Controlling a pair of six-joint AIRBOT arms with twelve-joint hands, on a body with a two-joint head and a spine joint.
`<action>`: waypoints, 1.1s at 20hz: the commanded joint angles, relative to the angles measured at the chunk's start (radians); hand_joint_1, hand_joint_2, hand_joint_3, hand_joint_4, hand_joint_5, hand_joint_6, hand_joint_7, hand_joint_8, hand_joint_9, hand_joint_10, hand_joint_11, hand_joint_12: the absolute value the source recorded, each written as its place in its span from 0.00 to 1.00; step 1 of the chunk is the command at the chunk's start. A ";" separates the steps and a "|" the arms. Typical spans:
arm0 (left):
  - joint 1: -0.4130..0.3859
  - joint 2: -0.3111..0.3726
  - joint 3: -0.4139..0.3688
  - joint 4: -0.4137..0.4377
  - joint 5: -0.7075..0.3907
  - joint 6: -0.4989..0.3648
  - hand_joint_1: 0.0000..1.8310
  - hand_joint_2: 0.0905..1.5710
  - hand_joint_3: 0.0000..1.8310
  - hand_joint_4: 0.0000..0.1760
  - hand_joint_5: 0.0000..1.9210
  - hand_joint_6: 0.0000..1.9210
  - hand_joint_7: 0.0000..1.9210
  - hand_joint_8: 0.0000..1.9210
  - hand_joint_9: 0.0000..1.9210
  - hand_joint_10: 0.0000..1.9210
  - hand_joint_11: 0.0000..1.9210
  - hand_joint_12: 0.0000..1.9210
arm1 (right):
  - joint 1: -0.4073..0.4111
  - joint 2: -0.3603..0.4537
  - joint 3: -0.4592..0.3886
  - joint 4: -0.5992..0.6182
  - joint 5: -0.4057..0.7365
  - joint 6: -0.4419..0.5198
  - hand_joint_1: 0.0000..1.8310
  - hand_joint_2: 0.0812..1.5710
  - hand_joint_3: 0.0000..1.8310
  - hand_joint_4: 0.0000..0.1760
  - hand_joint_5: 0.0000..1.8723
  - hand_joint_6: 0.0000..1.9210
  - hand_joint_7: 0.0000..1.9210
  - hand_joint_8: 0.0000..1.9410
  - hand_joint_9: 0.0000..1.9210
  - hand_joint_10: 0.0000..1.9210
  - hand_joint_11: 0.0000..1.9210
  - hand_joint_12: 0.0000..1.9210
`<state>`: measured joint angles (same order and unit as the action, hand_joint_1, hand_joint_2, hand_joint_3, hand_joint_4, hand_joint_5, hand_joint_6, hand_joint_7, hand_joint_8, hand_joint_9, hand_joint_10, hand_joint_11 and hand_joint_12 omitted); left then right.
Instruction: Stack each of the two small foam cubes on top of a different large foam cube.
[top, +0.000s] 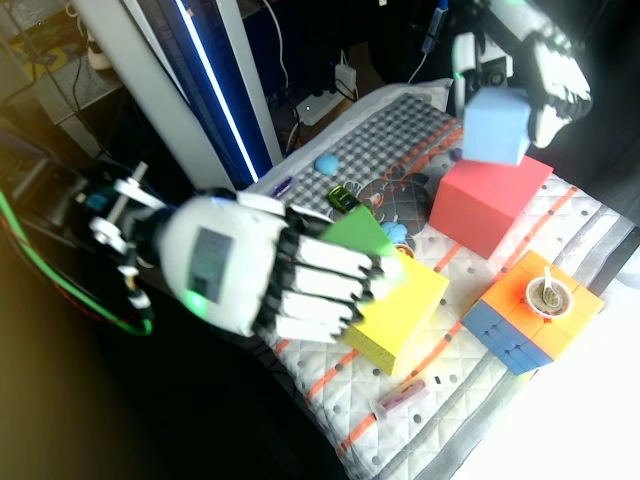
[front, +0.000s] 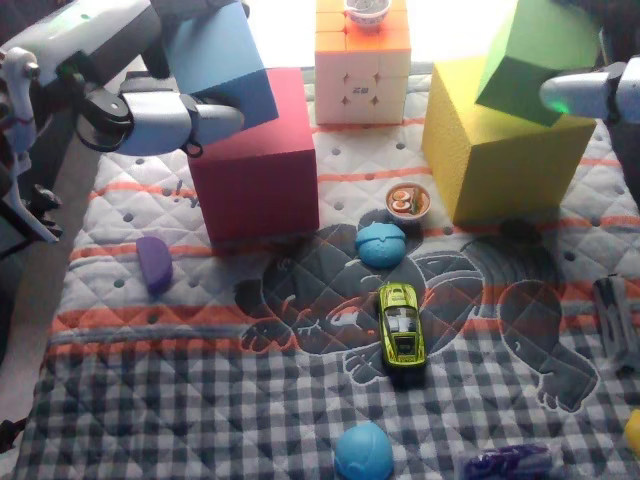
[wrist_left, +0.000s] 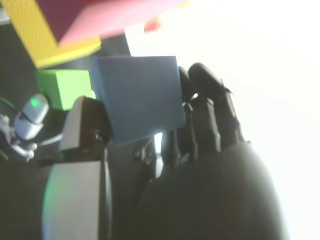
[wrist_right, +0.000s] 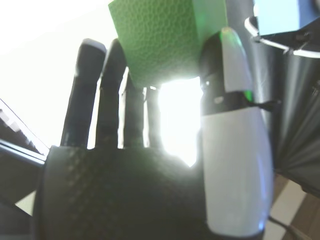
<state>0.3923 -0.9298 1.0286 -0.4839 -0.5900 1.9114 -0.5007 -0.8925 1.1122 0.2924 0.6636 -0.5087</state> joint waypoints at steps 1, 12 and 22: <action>-0.014 -0.001 0.004 0.022 -0.093 -0.004 0.56 0.75 0.00 0.00 0.21 0.19 0.22 0.43 0.23 0.65 0.21 0.90 | 0.018 0.003 0.009 0.003 0.089 0.007 0.60 0.82 0.00 0.13 0.33 0.80 0.33 0.80 0.27 0.87 0.30 1.00; 0.006 -0.015 0.011 0.007 -0.100 -0.004 0.45 0.70 0.00 0.82 0.00 0.00 0.00 0.00 0.00 0.00 0.00 0.01 | 0.018 0.016 0.005 0.004 0.065 0.007 0.37 0.64 0.00 0.42 0.00 0.00 0.00 0.00 0.00 0.00 0.00 0.63; 0.101 0.139 -0.156 0.064 -0.435 -0.006 0.40 0.64 0.00 1.00 0.00 0.00 0.00 0.00 0.00 0.00 0.00 0.00 | -0.006 0.182 -0.165 -0.006 0.309 0.007 0.31 0.65 0.01 0.83 0.00 0.00 0.00 0.00 0.00 0.00 0.00 0.00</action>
<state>0.5129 -0.7898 0.8597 -0.4427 -0.8959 1.9099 -0.5262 -0.7109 0.9333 0.2863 0.8448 -0.5068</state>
